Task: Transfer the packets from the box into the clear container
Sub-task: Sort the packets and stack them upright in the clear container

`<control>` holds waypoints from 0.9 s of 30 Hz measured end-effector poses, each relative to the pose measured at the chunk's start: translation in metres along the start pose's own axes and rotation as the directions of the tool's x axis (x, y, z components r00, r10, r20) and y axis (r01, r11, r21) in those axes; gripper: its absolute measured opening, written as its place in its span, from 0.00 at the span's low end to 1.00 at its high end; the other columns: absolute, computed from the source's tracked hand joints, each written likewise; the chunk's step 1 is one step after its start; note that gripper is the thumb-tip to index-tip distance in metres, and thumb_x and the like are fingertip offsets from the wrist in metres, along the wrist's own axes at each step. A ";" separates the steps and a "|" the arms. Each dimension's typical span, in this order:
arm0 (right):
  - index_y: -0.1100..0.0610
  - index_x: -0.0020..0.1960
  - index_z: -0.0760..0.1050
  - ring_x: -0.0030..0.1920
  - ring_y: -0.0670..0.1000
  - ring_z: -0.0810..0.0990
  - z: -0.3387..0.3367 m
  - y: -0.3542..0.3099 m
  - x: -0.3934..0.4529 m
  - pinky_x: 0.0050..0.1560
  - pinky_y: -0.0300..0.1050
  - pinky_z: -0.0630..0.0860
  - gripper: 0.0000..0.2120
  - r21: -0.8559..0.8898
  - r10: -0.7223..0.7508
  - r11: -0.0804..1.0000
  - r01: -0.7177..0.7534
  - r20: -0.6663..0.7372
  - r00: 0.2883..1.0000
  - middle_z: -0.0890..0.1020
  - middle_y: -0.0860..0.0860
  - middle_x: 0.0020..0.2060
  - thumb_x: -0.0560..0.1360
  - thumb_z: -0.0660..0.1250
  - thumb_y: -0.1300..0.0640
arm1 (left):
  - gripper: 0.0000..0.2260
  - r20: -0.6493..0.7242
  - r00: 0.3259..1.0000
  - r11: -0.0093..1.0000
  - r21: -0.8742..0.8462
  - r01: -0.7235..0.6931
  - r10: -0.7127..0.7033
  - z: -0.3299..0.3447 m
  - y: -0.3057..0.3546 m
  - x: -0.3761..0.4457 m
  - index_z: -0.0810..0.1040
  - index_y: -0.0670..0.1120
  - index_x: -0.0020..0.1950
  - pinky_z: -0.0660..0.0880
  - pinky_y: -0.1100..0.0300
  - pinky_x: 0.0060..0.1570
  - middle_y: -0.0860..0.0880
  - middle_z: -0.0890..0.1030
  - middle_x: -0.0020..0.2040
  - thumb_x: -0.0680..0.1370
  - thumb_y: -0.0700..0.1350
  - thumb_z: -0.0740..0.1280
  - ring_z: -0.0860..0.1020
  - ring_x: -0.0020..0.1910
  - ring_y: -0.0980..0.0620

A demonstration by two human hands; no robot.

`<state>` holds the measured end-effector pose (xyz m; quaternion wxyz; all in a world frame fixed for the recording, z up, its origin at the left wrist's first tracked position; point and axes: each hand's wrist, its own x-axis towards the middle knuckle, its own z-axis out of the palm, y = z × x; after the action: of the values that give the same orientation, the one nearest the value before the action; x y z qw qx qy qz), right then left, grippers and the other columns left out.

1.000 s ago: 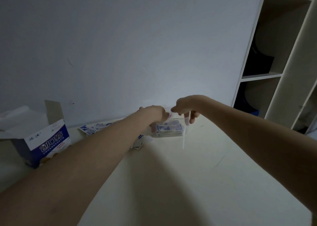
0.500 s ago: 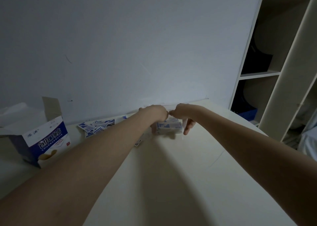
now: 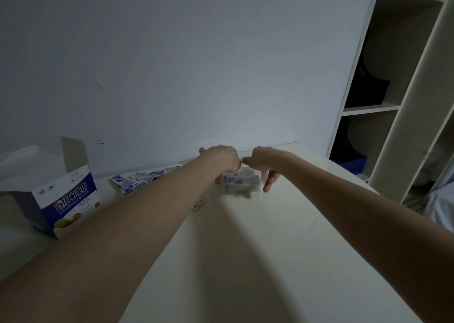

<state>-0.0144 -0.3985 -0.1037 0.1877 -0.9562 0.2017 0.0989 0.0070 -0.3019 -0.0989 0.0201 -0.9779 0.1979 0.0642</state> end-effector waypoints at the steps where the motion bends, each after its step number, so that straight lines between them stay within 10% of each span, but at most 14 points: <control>1: 0.64 0.44 0.64 0.25 0.55 0.79 -0.004 -0.001 -0.004 0.29 0.41 0.75 0.17 -0.024 -0.038 0.999 0.037 -0.053 0.998 0.81 0.62 0.42 0.81 0.52 0.50 | 0.09 -0.091 0.996 1.000 0.009 -0.012 0.012 -0.003 -0.002 0.002 0.71 0.44 0.45 0.63 0.51 0.61 0.49 0.73 0.31 0.80 0.46 0.55 0.76 0.47 0.47; 7: 0.61 0.42 0.73 0.32 0.54 0.84 -0.024 -0.036 -0.037 0.35 0.40 0.75 0.12 -0.120 -0.337 0.940 0.318 -0.449 0.827 0.81 0.54 0.41 0.78 0.56 0.57 | 0.11 -0.414 0.908 0.996 -0.042 -0.080 0.055 -0.024 -0.044 -0.021 0.78 0.44 0.50 0.64 0.53 0.57 0.47 0.83 0.44 0.79 0.44 0.56 0.78 0.51 0.46; 18: 0.62 0.59 0.75 0.58 0.60 0.75 0.085 -0.114 -0.040 0.54 0.48 0.71 0.16 -0.182 -0.600 0.798 0.575 -0.150 0.786 0.77 0.60 0.57 0.78 0.59 0.53 | 0.22 0.094 0.995 0.999 -0.032 -0.037 0.040 0.034 -0.169 -0.068 0.65 0.47 0.70 0.70 0.57 0.58 0.45 0.72 0.67 0.77 0.43 0.64 0.73 0.63 0.45; 27: 0.61 0.57 0.73 0.57 0.58 0.73 0.109 -0.099 -0.038 0.53 0.45 0.67 0.18 -0.216 -0.675 0.732 0.646 -0.101 0.731 0.75 0.57 0.57 0.73 0.67 0.51 | 0.13 -0.163 0.979 0.968 -0.193 -0.157 0.126 0.071 -0.185 -0.062 0.77 0.47 0.54 0.74 0.53 0.50 0.47 0.75 0.52 0.71 0.48 0.69 0.75 0.50 0.47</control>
<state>-0.0186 -0.2577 -0.1615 0.1123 -0.9820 -0.1460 -0.0414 0.0140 -0.1025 -0.1583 -0.1003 -0.9601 0.2607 0.0121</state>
